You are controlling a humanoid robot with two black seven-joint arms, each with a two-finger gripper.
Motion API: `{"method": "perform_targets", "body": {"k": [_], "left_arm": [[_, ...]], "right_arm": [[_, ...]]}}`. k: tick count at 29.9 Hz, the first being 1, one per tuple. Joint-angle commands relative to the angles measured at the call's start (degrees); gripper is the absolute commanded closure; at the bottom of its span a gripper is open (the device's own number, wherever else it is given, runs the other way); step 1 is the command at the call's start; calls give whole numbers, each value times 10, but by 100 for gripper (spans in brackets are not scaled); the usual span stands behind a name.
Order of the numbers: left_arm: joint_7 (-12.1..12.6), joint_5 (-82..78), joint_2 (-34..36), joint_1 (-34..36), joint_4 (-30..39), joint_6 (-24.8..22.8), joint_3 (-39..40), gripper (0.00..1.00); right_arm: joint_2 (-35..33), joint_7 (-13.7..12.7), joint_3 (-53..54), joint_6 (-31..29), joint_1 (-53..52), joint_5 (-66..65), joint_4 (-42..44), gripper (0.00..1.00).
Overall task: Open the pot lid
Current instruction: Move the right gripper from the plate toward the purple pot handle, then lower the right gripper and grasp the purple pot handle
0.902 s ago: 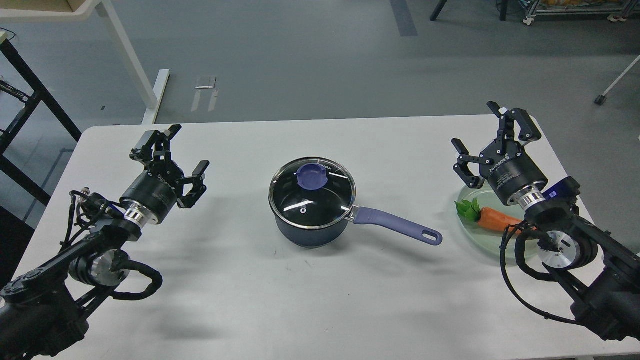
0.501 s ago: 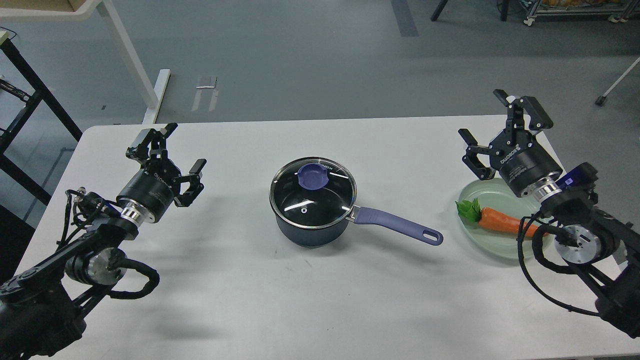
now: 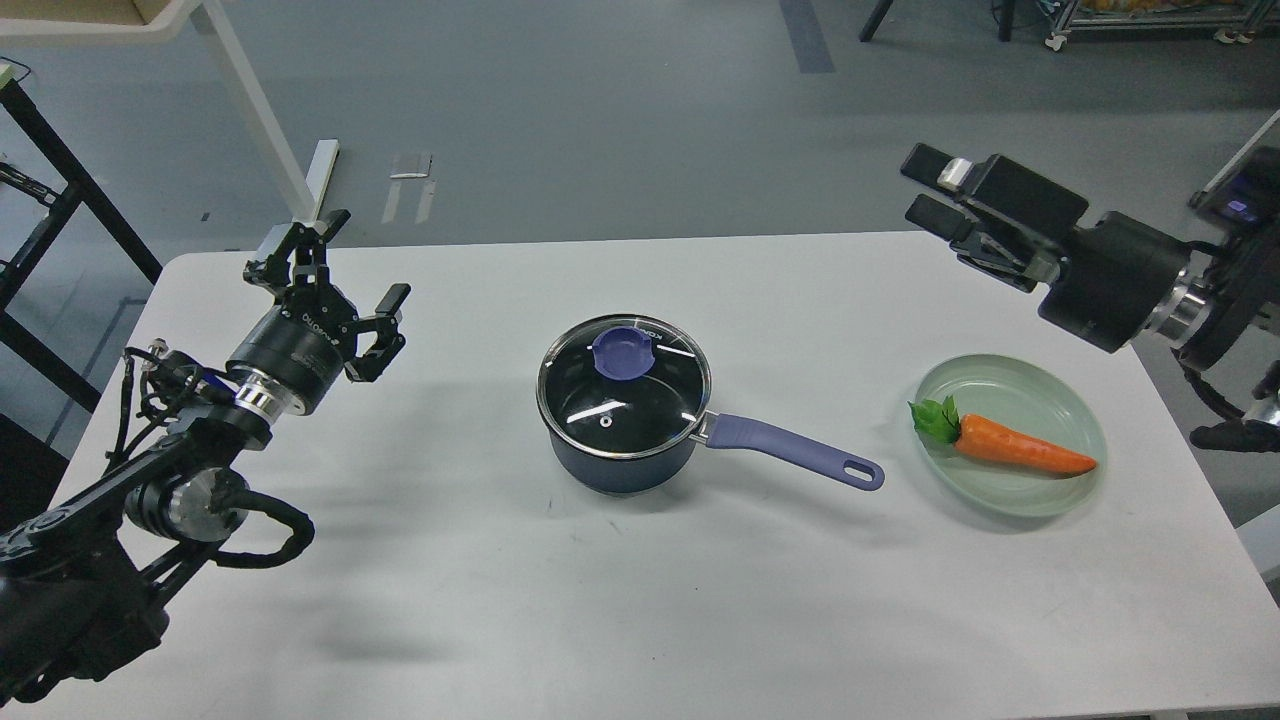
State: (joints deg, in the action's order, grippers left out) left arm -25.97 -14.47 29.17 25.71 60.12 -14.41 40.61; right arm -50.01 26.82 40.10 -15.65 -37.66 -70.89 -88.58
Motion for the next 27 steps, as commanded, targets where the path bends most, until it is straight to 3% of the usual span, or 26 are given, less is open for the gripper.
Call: {"method": "perform_targets", "body": {"k": [1, 5, 12, 27], "left_arm": [[-7, 0, 0, 4, 1, -1, -1, 1], [-7, 0, 1, 4, 1, -1, -1, 1], [-17, 0, 6, 4, 8, -1, 0, 1], [-20, 1, 8, 4, 9, -1, 1, 1]], "right_arm": [[5, 9, -114, 0, -93, -114, -3, 0], [25, 12, -202, -4, -154, -243, -1, 0], [51, 12, -261, -18, -168, -460, -1, 0], [94, 12, -289, -19, -162, -486, 58, 6]]}}
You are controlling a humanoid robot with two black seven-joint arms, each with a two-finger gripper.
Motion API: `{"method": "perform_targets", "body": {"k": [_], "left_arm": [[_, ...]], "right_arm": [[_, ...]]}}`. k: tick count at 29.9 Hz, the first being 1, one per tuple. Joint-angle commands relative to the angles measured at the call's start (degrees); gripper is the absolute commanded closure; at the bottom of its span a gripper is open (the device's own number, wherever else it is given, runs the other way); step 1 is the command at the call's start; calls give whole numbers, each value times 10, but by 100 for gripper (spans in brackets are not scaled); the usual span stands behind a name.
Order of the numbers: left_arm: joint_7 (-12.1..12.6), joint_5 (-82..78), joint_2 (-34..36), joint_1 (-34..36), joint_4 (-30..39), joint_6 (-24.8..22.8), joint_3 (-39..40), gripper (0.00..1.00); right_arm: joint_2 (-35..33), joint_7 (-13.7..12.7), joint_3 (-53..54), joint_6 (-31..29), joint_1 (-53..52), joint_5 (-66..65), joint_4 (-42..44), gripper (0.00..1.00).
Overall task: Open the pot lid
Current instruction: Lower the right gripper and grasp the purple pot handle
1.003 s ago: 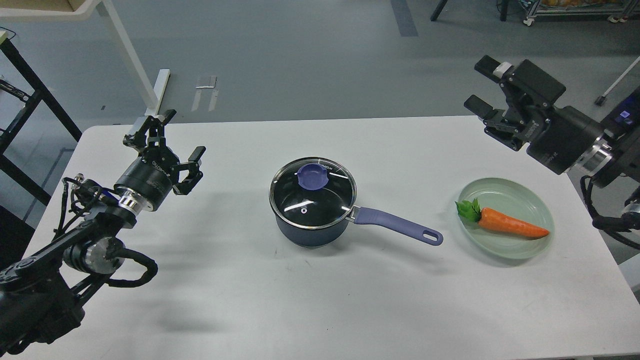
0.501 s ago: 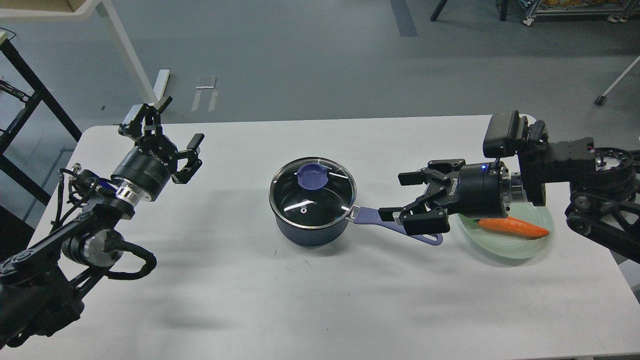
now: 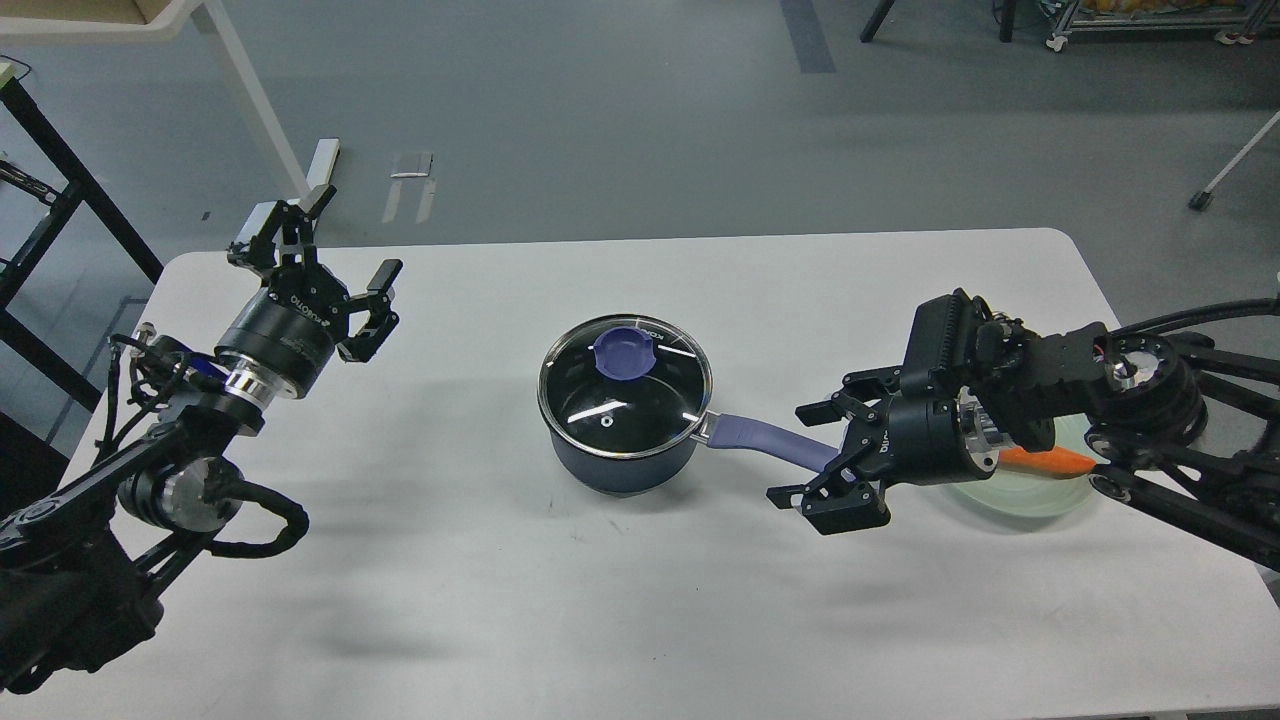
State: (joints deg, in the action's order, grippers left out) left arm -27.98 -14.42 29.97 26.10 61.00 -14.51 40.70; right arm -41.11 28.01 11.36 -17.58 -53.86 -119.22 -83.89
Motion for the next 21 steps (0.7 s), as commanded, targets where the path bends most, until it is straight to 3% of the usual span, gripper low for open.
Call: {"method": "perform_targets", "body": {"k": [1, 11, 21], "left_arm": [[0, 0, 0, 0, 0, 0, 0, 1], [0, 0, 0, 0, 0, 0, 1, 1], [0, 0, 1, 0, 10, 0, 1, 1]], "right_arm": [[5, 0, -2, 0, 0, -4, 14, 6], [16, 0, -13, 0, 2, -12, 45, 18], [31, 0, -13, 2, 6, -8, 80, 42]]}}
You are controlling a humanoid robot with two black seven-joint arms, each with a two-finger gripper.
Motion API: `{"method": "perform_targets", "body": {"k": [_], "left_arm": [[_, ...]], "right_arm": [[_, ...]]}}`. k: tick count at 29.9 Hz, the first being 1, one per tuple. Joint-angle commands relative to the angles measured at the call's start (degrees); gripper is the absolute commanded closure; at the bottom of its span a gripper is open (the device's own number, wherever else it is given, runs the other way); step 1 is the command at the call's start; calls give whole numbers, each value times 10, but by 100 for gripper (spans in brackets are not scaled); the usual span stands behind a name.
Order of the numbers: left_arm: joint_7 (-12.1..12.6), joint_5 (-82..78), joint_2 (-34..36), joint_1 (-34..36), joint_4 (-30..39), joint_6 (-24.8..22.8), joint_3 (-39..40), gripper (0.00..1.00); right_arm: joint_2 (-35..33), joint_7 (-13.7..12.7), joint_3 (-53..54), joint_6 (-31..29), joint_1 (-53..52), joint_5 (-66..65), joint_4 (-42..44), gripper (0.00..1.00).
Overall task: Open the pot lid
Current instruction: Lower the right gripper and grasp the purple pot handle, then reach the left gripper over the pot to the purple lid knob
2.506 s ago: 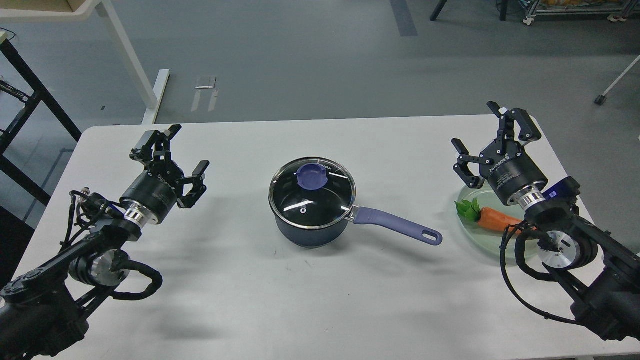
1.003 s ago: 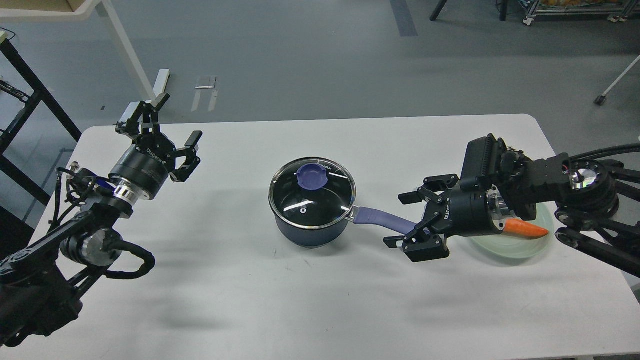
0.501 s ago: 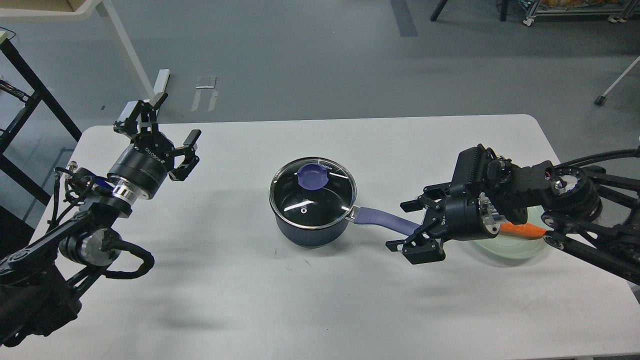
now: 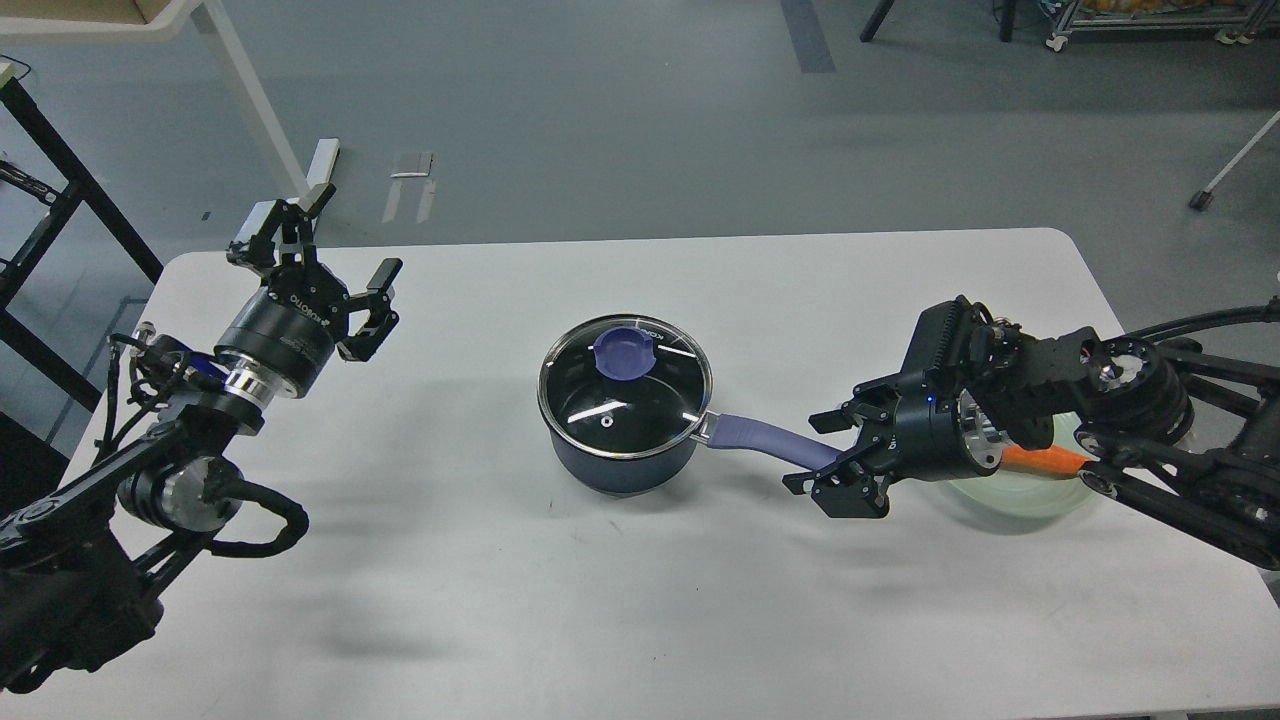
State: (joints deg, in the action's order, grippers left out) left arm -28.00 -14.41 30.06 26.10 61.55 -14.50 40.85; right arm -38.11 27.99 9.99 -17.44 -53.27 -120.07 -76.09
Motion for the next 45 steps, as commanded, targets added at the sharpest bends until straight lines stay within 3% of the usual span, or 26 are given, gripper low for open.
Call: {"method": "perform_targets", "body": {"k": [1, 9, 14, 17, 22, 31, 36, 42, 45], "left_arm": [[0, 0, 0, 0, 4, 1, -1, 1], [0, 0, 2, 0, 4, 0, -1, 1], [0, -20, 16, 5, 4, -1, -5, 1], [0, -102, 25, 23, 4, -8, -9, 1], [0, -288, 28, 44, 14, -40, -9, 1], [0, -618, 28, 122, 71, -32, -12, 1], [0, -796, 26, 176, 96, 6, -58, 1], [0, -886, 26, 287, 92, 118, -253, 1], [0, -917, 12, 311, 83, 135, -304, 1]], "right_arm": [[1, 0, 0, 1, 0, 2, 2, 44], [1, 0, 1, 4, 2, 5, 2, 51], [1, 0, 1, 4, 4, 5, 2, 62], [1, 0, 1, 4, 4, 5, 2, 70], [3, 0, 1, 3, 4, 5, 2, 75], [3, 0, 1, 3, 4, 5, 2, 77], [3, 0, 1, 2, 3, 5, 2, 77], [3, 0, 2, 2, 3, 5, 1, 77], [3, 0, 2, 1, 3, 5, 1, 77]]}}
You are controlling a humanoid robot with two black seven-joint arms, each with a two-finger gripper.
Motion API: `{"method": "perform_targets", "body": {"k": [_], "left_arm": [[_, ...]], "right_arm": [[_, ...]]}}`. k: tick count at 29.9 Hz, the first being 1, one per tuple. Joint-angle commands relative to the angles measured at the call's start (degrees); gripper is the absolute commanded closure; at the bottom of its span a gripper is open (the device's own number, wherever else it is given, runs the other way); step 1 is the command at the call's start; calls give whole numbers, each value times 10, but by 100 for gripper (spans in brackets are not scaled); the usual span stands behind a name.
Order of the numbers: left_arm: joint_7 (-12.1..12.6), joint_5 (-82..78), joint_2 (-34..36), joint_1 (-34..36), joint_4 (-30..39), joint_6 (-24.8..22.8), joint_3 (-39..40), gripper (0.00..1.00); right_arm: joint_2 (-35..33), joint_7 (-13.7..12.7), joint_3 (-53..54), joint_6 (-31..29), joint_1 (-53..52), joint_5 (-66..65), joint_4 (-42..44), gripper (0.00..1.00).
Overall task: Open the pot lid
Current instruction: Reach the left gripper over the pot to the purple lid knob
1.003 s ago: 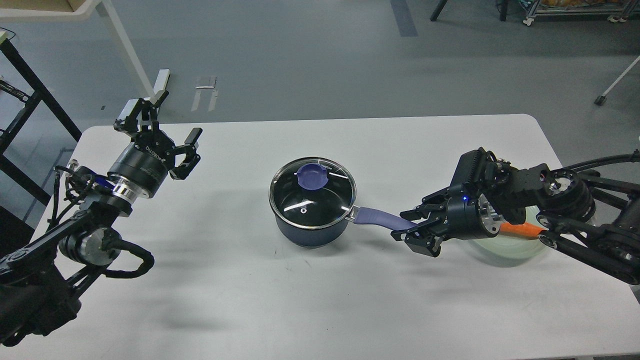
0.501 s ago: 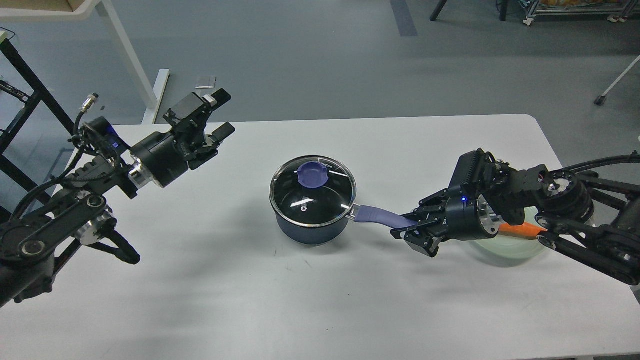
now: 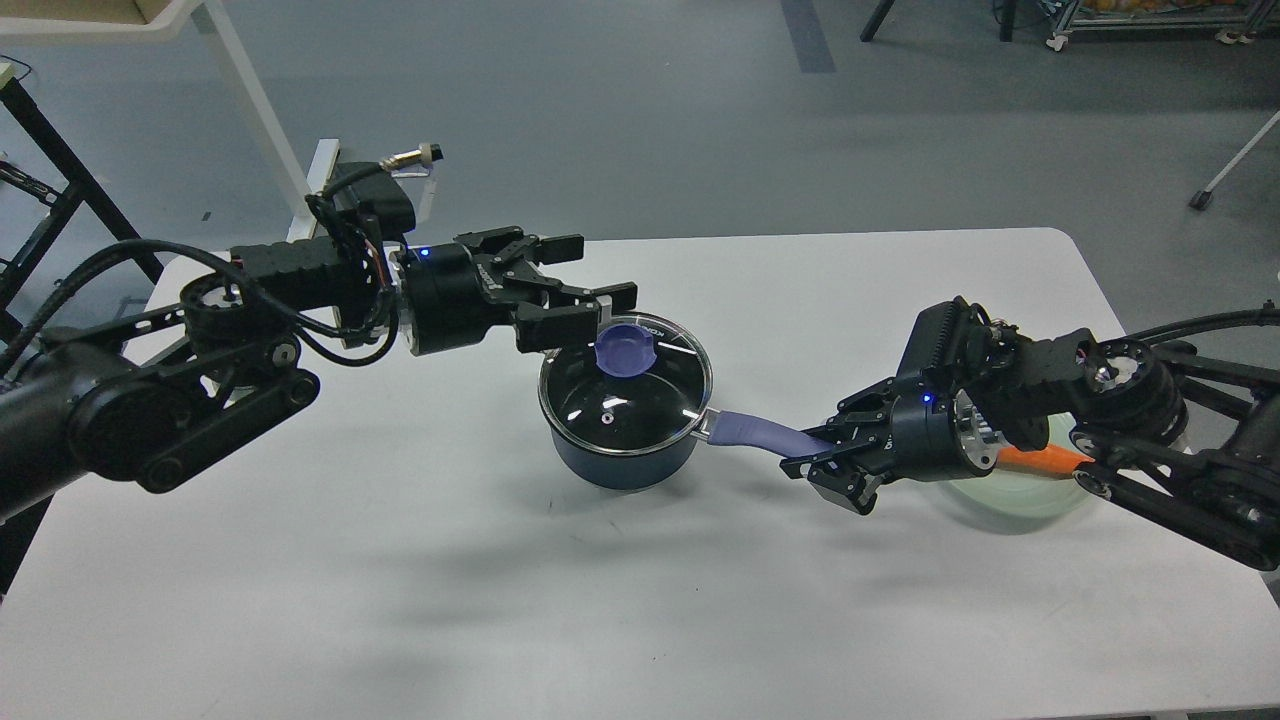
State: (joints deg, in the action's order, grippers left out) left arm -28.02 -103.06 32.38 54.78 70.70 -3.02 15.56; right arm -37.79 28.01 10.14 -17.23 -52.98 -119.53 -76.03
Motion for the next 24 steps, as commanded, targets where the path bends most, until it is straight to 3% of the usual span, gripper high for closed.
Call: {"method": "perform_targets", "body": {"k": [1, 9, 24], "left_arm": [[0, -47, -24, 25, -19, 21, -54, 1], [0, -136, -88, 25, -105, 42, -61, 1], [0, -140, -111, 18, -151, 43, -80, 1]], "right_arm": [[0, 0, 1, -1, 1, 0, 0, 77], [2, 0, 1, -1, 1, 0, -1, 76], [2, 0, 1, -3, 1, 0, -1, 76]]}}
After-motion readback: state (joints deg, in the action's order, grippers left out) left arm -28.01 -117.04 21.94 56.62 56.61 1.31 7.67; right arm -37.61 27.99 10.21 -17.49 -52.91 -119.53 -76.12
